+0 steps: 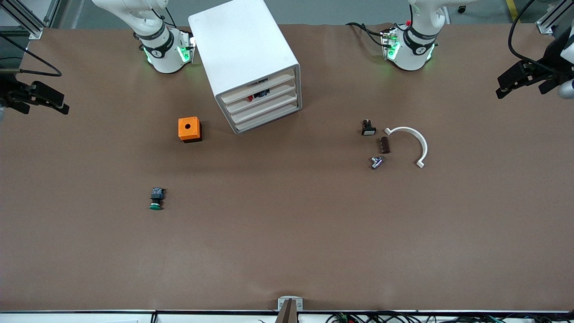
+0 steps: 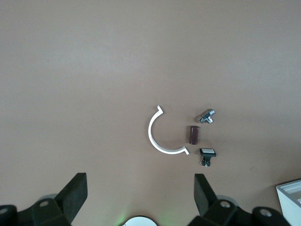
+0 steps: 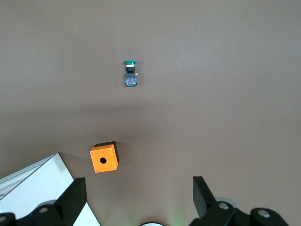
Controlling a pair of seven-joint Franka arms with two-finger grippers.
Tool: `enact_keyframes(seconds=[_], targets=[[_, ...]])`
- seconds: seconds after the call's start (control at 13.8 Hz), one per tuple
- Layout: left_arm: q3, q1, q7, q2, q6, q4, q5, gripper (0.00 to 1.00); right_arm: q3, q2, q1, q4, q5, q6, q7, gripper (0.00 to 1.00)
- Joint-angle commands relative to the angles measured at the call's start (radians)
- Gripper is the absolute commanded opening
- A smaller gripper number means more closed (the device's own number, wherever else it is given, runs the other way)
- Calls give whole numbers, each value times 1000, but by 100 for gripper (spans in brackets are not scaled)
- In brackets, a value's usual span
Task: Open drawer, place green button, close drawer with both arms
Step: 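Reach the right gripper to the green button while the left gripper reaches the drawer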
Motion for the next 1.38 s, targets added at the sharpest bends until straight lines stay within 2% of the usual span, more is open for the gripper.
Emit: enact_keyframes(seconds=[0.0, 0.29, 0.51, 0.65, 0.8, 1.09, 1.31], targets=[[0, 2, 5, 25, -23, 31, 3, 100, 12, 11, -16, 25, -17, -18, -8, 100], [0, -6, -4, 109, -24, 115, 11, 100, 12, 12, -14, 25, -16, -18, -8, 100], [-14, -20, -23, 206, -8, 118, 12, 100, 14, 24, -4, 25, -16, -18, -8, 100], [-26, -58, -32, 267, 50, 115, 20, 100, 18, 38, 5, 25, -14, -18, -5, 100], [-29, -93, -154, 321, 77, 117, 21, 100, 18, 47, 18, 25, -14, -12, 1, 100], [-29, -187, -467, 434, 134, 124, 12, 100, 18, 136, 74, 26, -20, 5, 6, 100], [-28, -271, -683, 543, 176, 178, 12, 100, 18, 248, 102, 17, -14, 128, 3, 100]])
